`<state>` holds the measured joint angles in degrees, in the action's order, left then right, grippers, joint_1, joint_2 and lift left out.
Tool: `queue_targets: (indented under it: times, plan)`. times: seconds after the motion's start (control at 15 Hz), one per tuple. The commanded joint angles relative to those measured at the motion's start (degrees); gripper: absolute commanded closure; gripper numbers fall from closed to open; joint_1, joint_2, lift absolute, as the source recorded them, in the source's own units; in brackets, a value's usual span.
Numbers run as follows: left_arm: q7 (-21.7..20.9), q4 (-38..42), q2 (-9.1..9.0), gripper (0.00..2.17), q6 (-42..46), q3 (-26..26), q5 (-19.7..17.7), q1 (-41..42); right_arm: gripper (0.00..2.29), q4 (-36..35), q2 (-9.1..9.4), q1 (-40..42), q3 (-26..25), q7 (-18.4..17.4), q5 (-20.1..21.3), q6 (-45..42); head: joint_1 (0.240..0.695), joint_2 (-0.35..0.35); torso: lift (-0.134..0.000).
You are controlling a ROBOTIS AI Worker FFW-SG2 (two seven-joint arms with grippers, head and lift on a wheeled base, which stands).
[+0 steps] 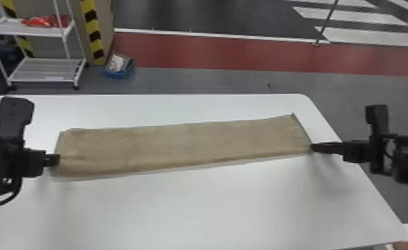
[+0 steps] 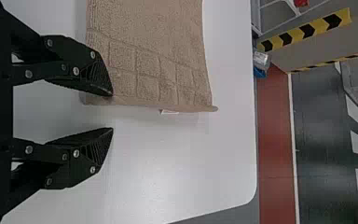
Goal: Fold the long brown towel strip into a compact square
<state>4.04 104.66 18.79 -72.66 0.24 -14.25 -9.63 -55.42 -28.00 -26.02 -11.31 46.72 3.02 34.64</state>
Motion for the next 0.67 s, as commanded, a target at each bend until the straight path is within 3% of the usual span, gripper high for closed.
queue_targets:
  times: [0.0,0.6]
  plan:
    - [0.00,0.81,0.02,1.45,-2.01,0.55,-0.25,0.31,1.60,-1.62,0.66,0.18,0.32,0.39,0.14,0.65,0.695,-0.135,-0.125]
    - [0.00,3.45,0.02,1.50,-5.53,1.87,-2.01,1.02,1.66,-11.72,1.10,5.63,-1.79,1.53,-0.65,7.16,0.695,-0.117,-0.125]
